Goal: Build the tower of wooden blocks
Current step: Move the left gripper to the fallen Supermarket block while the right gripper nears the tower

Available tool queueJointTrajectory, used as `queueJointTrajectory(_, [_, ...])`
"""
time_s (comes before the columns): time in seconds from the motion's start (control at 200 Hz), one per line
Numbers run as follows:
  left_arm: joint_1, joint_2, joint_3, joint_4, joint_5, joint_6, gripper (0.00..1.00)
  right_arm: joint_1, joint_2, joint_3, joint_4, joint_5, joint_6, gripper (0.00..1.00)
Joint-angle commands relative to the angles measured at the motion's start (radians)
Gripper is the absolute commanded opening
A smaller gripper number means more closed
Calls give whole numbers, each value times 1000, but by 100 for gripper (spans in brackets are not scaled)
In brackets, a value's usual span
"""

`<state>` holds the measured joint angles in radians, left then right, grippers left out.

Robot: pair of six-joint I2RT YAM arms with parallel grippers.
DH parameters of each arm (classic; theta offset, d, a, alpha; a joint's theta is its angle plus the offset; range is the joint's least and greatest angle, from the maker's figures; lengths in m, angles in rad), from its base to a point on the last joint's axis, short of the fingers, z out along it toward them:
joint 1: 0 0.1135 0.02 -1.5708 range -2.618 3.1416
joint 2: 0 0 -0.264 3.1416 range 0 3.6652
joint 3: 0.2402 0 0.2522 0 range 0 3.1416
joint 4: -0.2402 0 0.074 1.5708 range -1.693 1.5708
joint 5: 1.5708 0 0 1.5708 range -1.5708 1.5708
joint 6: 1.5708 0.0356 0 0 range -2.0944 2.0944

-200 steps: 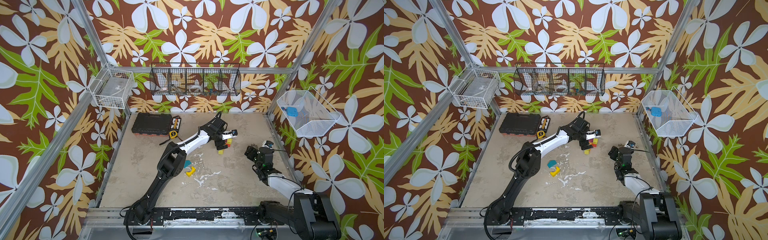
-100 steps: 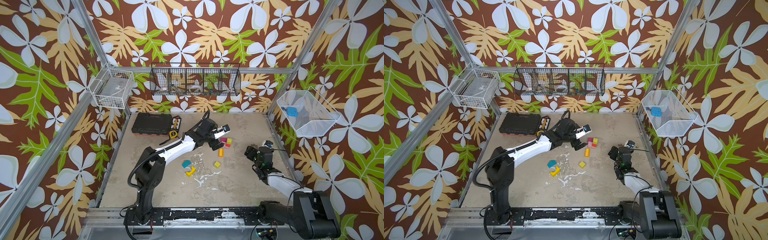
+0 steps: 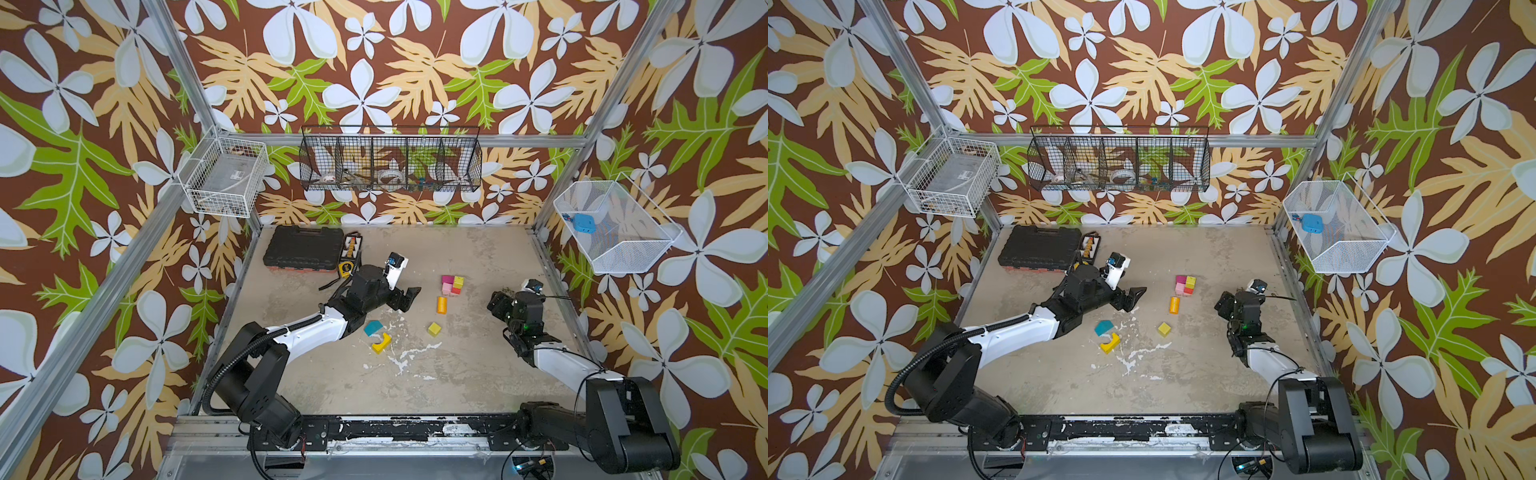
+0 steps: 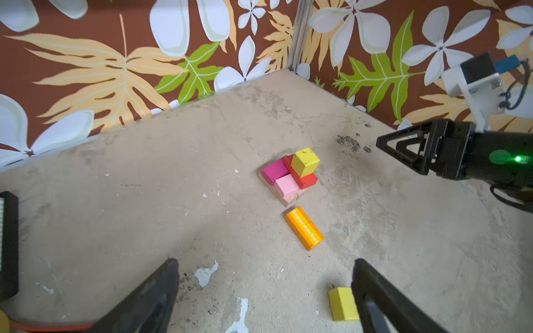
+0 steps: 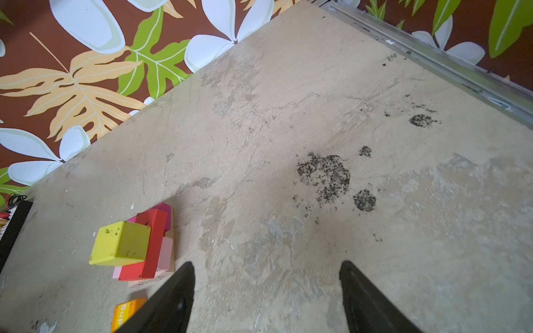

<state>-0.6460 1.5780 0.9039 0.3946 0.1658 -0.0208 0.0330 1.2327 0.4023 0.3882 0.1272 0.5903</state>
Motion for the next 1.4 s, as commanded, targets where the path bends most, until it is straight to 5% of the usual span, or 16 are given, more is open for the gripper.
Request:
queueJointTrajectory(0.0, [1, 74, 51, 2, 107, 88, 87, 8, -1, 3, 9, -6, -16, 78])
queueJointTrajectory(0.27, [1, 286, 205, -48, 156, 91, 75, 45, 144, 148, -94, 35, -33, 80])
queueJointTrajectory(0.561, [0, 392, 262, -68, 191, 87, 70, 23, 460, 430, -222, -133, -98, 66])
queueJointTrajectory(1.396, [-20, 411, 299, -133, 187, 99, 61, 34, 616, 590, -241, -281, -165, 65])
